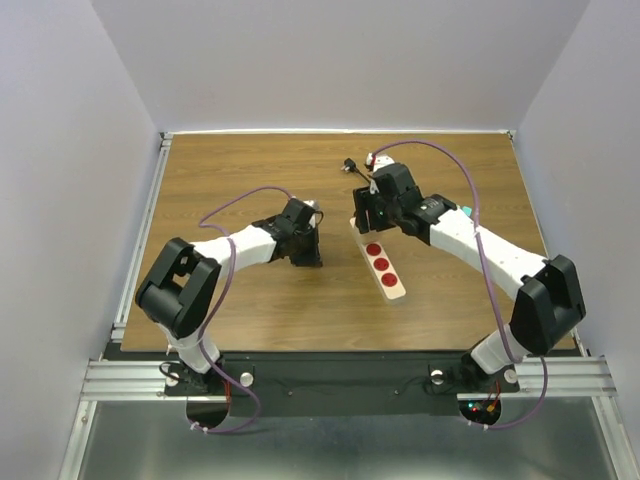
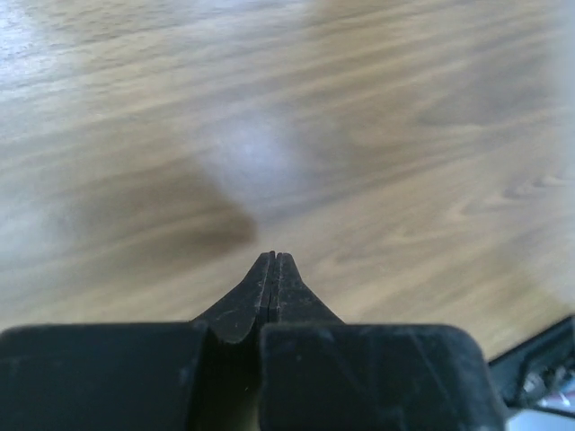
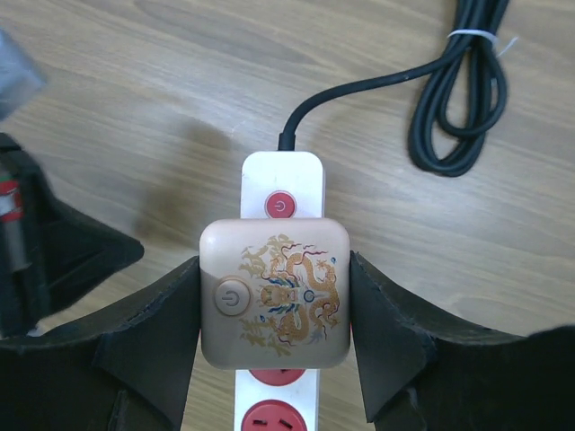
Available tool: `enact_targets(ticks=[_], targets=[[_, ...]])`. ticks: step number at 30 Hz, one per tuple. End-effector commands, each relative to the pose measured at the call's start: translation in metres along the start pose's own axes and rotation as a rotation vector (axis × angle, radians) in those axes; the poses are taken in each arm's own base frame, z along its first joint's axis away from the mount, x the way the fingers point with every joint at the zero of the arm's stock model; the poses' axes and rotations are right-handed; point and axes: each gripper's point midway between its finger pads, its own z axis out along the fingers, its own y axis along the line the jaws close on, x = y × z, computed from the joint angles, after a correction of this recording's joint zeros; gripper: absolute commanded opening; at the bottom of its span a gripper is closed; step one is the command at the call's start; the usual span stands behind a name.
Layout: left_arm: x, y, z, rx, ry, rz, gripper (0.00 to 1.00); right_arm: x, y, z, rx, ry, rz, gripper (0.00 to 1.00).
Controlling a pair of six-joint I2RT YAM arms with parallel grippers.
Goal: Pull the plug off the socket
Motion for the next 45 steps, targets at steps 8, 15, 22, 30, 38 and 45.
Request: enact_targets(ticks=[8,15,22,30,38,45], targets=[[-0.044,-0.110,-0.092,0.296,-0.199,0.060,0.00,-0.016,0.040,0.033,-0.115,0.000,0.185,0.01],[-0.013,-0.115,-0.078,0.339,-0.185,0.086,0.00,-0.008,0.048,0.048,-0.124,0.059,0.240,0.00],[0.023,-0.109,-0.035,0.298,-0.114,0.105,0.00,-0.010,0.052,0.048,-0.134,0.070,0.270,0.00],[0.005,-0.097,-0.008,0.203,-0.187,0.104,0.00,-0.005,0.058,0.047,-0.155,0.111,0.300,0.00],[-0.011,-0.072,0.015,0.112,-0.242,0.072,0.00,-0.003,0.060,0.044,-0.167,0.126,0.297,0.00],[0.016,-0.052,0.044,0.067,-0.154,0.056,0.00,-0.003,0.061,0.042,-0.170,0.130,0.303,0.01]])
